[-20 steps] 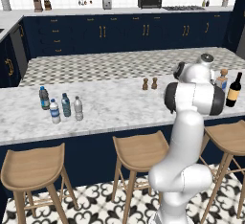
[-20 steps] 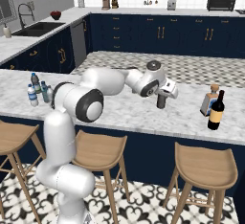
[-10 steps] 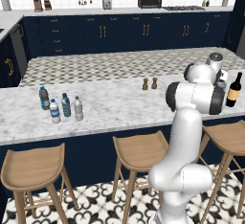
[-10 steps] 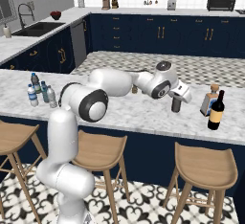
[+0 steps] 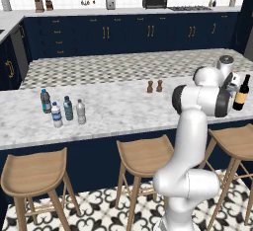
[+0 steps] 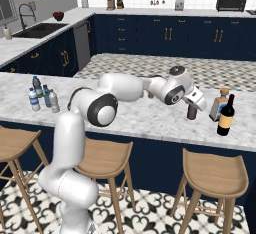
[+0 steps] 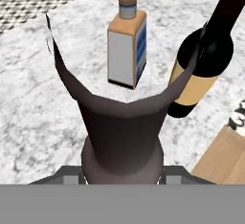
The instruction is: Move the plastic bottles in the middle to the plastics group, and the glass bottles in the middle to the glass group.
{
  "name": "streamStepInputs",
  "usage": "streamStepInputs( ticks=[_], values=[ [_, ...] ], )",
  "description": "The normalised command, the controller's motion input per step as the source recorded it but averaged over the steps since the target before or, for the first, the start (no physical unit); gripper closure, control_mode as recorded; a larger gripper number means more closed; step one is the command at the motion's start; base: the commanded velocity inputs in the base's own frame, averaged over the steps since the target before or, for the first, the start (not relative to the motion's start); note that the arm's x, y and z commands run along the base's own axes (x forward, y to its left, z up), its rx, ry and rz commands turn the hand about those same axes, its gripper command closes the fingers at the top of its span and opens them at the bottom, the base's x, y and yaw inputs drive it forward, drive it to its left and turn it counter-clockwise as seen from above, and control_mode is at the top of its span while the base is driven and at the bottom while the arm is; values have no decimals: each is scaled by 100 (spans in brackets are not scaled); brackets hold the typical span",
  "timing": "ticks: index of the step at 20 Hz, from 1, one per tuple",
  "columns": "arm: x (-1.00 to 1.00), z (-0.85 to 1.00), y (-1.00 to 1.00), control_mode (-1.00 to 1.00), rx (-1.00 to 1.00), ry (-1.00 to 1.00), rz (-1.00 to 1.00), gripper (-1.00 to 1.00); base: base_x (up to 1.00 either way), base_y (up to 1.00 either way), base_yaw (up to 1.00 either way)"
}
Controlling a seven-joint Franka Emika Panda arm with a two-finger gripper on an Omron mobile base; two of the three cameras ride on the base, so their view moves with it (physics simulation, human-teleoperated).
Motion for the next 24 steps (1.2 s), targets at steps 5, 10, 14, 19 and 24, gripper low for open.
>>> streamStepInputs(
  ticks=[5,10,14,19,24],
  values=[
    [0,0,-58,-100,7,0,-10,100,0,0,0],
    [0,-6,-21,-100,2,-1,-7,100,0,0,0],
    [0,-60,9,-100,0,-5,-1,100,0,0,0],
    [0,-59,12,-100,0,-10,0,100,0,0,0],
    [0,-20,0,-100,-5,-11,-4,100,0,0,0]
  ],
)
